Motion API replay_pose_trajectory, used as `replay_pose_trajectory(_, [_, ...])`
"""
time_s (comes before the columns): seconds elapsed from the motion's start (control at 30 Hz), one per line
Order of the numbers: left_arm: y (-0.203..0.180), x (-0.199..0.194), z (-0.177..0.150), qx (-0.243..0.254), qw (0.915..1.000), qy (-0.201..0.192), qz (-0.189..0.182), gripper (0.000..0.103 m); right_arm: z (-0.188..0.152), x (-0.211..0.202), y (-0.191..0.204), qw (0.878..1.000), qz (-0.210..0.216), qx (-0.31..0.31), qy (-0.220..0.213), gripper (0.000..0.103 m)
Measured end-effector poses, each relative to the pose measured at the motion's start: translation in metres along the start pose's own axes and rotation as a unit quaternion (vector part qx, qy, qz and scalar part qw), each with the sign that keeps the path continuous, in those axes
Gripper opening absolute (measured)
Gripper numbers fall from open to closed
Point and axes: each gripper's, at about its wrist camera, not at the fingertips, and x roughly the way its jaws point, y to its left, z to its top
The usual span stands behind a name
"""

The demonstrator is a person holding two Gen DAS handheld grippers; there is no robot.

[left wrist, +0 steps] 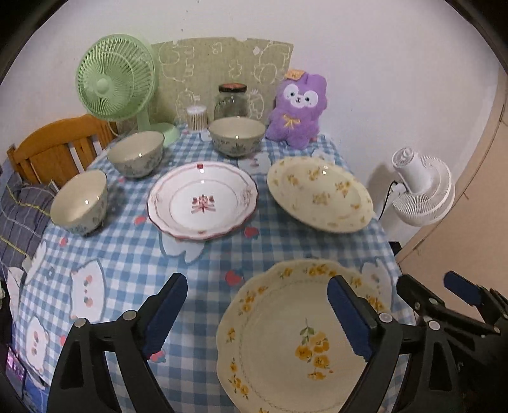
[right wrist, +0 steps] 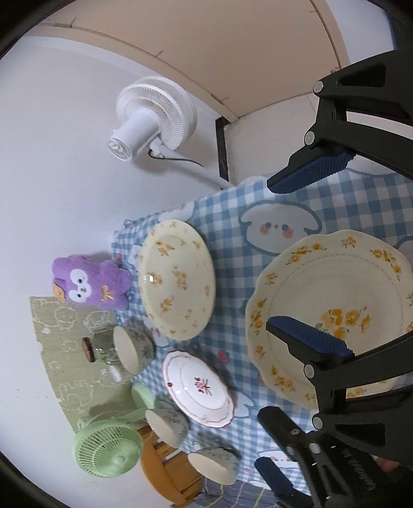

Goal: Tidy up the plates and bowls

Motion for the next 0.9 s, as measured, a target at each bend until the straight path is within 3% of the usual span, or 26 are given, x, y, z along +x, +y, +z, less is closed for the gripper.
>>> replay_pose_trajectory(0.33, [-0.005,-0.041,0.042,0.010,0.9984,-0.046,-0.029,0.096,0.041,-0.050,-0.005,0.998,-0.015,0.025,-0.055,0.088])
replay_pose_trajectory(0.57, [-0.005,-0.050,0.074,0.019,0.9981,-0.032,-0.050,0.096,0.066,-0.066,-0.003,0.997,-0.022,0.036,-0.060,0.088])
replay_pose_trajectory(0.67, [-0.004,-0.046,0.084,0.026,0.9983,-0.035,-0.038,0.096,0.073,-0.068,-0.003,0.996,-0.035,0.045,-0.068,0.088])
replay_pose_trajectory(0.9, [-0.007,-0.033,0.106,0.028,0.9983,-0.040,-0.032,0.096,0.101,-0.054,-0.013,0.996,0.006,0.075,-0.055,0.088])
